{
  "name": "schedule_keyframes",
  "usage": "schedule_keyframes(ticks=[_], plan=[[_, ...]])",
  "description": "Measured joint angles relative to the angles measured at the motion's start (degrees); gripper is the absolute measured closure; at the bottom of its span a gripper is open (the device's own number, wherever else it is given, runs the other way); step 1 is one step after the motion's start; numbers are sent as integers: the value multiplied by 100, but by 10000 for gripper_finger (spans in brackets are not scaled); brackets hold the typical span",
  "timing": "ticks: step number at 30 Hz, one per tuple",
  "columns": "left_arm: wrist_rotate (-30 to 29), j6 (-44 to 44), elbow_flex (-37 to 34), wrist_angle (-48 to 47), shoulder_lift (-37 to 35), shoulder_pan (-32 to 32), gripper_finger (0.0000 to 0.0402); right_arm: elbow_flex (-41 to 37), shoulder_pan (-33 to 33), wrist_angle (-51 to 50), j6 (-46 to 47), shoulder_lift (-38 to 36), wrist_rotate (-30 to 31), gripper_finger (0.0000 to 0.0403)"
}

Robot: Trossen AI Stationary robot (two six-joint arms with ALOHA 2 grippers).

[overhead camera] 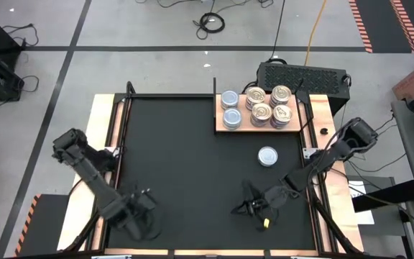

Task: Stack canned seafood by type on shelf
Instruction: Stack the green tuna can on top of the other green tuna can on the shelf

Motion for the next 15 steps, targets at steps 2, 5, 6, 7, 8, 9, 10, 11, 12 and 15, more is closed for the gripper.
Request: schedule_keyframes(ticks=[2,5,6,7,8,9,10,11,12,15], plan=[[43,-26,-85,112,-2,-307,229,84,77,225,53,149,19,403],[321,-411,-264,211,-2,-712,229,296,178,236,51,328,143,403],[490,-607,-355,204,-2,-829,229,382,191,251,45,390,186,403],[692,-802,-459,207,-2,-952,229,458,210,248,15,441,241,403],[861,-963,-566,252,-2,-1070,229,542,229,233,-17,495,283,403],[1050,-1114,-688,361,-2,-1182,229,644,229,235,-58,563,292,403],[1194,-1214,-821,512,-2,-1275,229,746,229,243,-103,633,291,403],[1295,-1299,-977,666,-2,-1367,229,830,229,243,-145,697,291,403],[1381,-1345,-1138,819,-2,-1448,229,915,229,219,-194,767,289,403],[1647,-1349,-1653,1447,-2,-1545,229,1152,229,199,-259,974,281,403]])
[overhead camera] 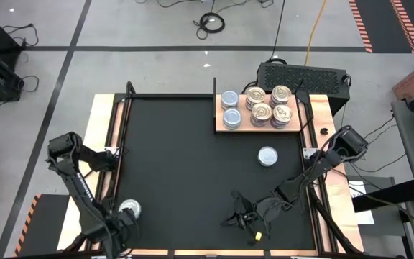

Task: Stack canned seafood by type on shelf
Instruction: Stack the green tuna can on top of the other green tuna can on the shelf

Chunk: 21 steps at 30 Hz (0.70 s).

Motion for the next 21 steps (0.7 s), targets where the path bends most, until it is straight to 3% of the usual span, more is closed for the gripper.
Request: schedule_keyframes(ticks=[5,15,21], plan=[[296,92,-703,132,0,51,229,278,2,-217,50,243,-8,403],[355,1294,-1433,562,0,398,229,502,93,-343,45,397,-12,403],[-413,2302,-1504,718,2,1004,229,502,89,-426,50,397,-4,403]])
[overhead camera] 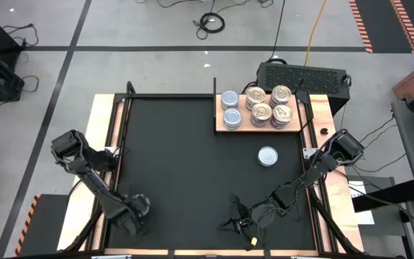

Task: Stack canned seafood by type on shelf
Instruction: Stack the green tuna can on top of the other green tuna can on the shelf

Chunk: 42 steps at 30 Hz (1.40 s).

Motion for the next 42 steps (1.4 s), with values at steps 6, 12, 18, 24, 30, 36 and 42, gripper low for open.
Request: schedule_keyframes(ticks=[6,12,18,24,30,36,42], plan=[[-558,1331,0,-6,0,962,229,0,5,-79,-18,0,-2,403],[-1343,2718,0,-13,0,2073,229,0,3,-329,-105,0,-2,403],[-1718,4018,0,331,0,3230,229,0,3,-701,-169,0,-2,403],[-1317,4800,407,811,0,3987,229,-2,3,-811,-205,-1,0,403],[-1263,4762,1005,-923,0,4062,229,-2,3,-1012,-291,-15,-19,403],[-362,4188,727,-1145,-2,3536,229,-2,9,-1236,-164,-20,-334,403],[-67,3804,551,110,0,2945,229,-4,14,-1320,-193,-125,-603,403]])
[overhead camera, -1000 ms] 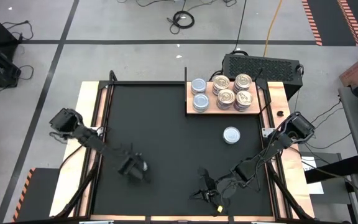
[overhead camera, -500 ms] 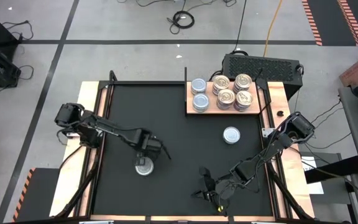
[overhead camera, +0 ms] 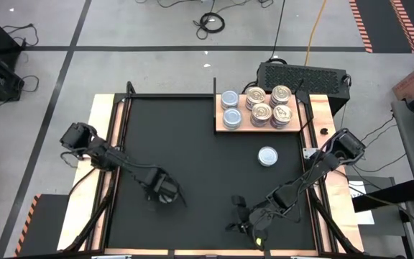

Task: Stack canned seafood by type on shelf
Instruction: Stack the green tuna can on top of the other green tuna can on the shelf

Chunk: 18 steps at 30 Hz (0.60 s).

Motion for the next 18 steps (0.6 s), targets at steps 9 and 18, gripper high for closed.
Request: schedule_keyframes(ticks=[9,18], plan=[[-226,64,0,831,136,57,229,0,-4,-54,-294,-452,37,403],[-409,681,77,1983,155,759,229,0,-4,-203,-413,-544,45,403]])
